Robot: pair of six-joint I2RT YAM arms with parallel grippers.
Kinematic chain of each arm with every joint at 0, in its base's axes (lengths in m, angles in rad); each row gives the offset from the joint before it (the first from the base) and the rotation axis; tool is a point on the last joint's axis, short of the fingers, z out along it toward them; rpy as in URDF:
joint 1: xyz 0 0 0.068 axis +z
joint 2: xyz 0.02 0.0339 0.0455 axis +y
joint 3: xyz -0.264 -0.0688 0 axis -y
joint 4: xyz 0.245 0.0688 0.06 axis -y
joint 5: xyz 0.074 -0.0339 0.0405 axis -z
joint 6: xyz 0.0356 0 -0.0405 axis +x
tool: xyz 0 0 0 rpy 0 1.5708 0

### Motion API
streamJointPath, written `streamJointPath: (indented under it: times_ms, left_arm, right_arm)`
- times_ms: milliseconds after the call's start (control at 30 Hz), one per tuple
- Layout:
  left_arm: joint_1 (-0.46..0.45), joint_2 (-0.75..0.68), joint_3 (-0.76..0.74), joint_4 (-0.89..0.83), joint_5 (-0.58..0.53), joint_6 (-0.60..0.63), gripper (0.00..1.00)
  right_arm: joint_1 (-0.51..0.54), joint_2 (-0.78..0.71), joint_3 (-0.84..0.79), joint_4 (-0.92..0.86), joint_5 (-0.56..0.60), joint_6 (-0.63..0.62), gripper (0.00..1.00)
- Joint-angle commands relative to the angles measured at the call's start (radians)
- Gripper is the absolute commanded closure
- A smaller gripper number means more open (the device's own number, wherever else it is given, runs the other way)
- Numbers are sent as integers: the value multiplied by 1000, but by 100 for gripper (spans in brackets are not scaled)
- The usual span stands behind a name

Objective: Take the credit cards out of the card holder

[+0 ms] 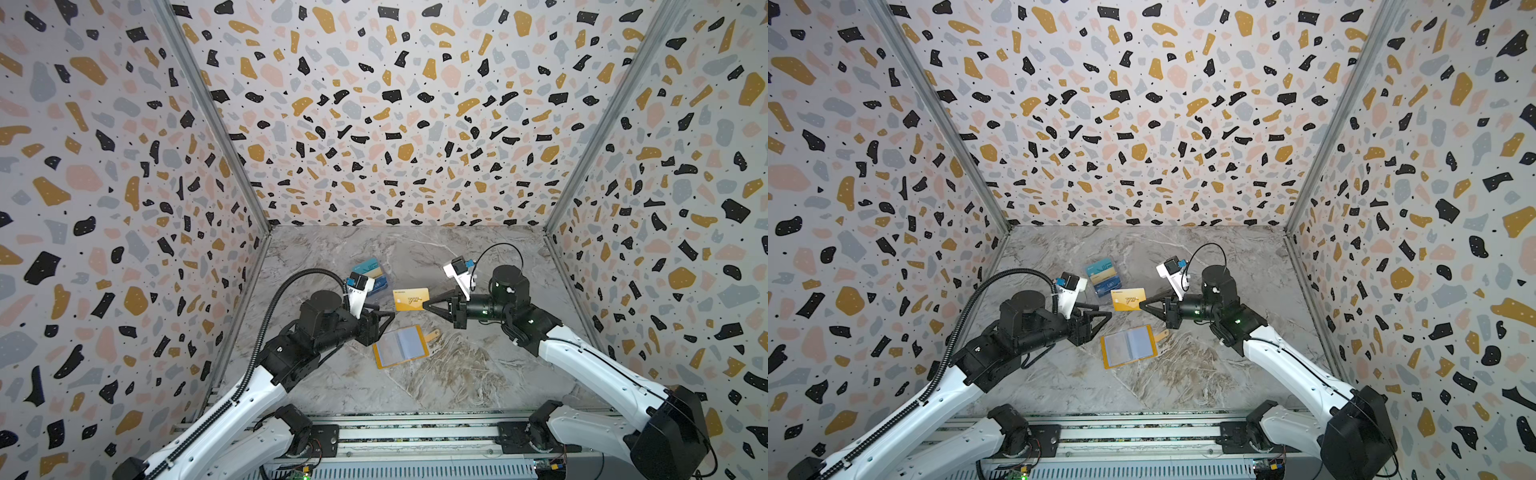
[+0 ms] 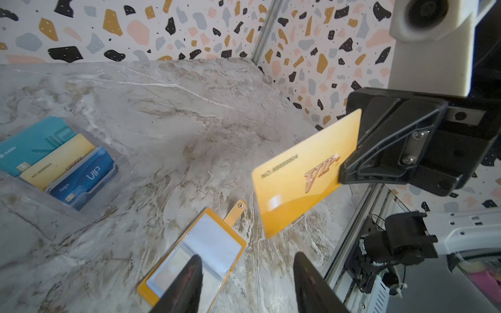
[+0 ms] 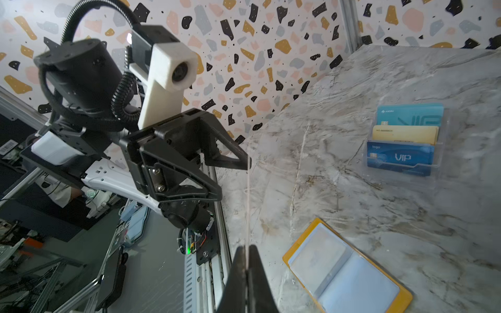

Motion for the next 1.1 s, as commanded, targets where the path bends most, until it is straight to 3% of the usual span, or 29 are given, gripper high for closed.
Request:
streamJointPath:
  times_ms: [0,333,533,1067]
  left_arm:
    - [7,27,69,-89,102,121,44]
    - [7,126,150,-201,253,232,46]
    - [7,166,157,-217,279,251,49]
    - [7,185,151,-252,380,280,74]
  right_arm:
    - [-1,2,38,-198,-80,-151,100]
    - [29,40,61,-255,-167,-234,100]
    - [75,93,91,-292,-187,-284,100]
    - [96,121,104,-238,-190,-299,100]
